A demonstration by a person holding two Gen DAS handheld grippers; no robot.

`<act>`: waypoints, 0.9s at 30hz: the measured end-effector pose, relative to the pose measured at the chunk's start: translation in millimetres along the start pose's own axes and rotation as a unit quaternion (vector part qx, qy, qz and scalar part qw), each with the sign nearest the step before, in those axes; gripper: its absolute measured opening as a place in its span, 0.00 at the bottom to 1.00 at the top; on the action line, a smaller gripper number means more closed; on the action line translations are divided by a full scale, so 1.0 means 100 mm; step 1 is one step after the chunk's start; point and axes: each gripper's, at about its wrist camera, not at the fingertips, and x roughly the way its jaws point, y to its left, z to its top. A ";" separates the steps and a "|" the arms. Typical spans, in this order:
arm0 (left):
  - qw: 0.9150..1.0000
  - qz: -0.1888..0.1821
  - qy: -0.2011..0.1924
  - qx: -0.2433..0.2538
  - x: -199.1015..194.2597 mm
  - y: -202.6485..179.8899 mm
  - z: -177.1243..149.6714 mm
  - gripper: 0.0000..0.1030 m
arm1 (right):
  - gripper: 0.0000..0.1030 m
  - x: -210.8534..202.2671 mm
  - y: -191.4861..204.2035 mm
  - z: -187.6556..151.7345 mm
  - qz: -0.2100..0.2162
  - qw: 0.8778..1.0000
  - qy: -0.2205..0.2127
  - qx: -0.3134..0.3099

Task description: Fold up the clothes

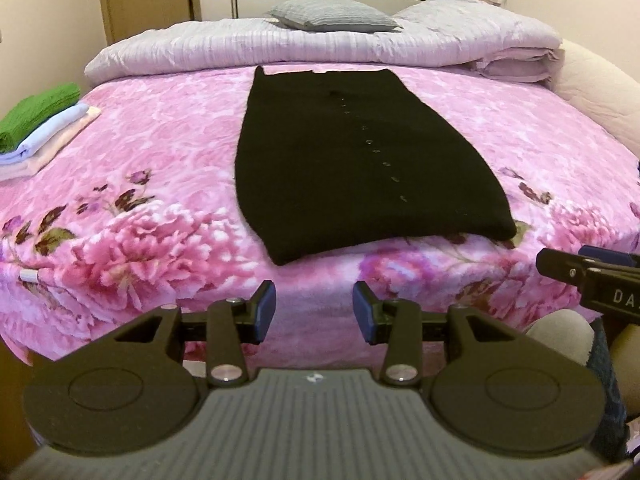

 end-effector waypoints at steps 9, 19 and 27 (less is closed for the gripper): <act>0.999 0.003 0.031 -0.013 0.28 0.05 0.06 0.37 | 0.62 0.28 -0.09 0.07 0.009 1.000 0.023 0.001; 0.986 -0.091 0.047 -0.130 0.85 0.59 0.24 0.37 | 0.62 0.77 -0.56 0.12 0.023 0.997 0.040 0.060; 0.931 -0.177 0.066 -0.312 1.38 1.30 0.17 0.36 | 0.62 1.00 -1.59 0.17 0.149 0.947 0.018 0.286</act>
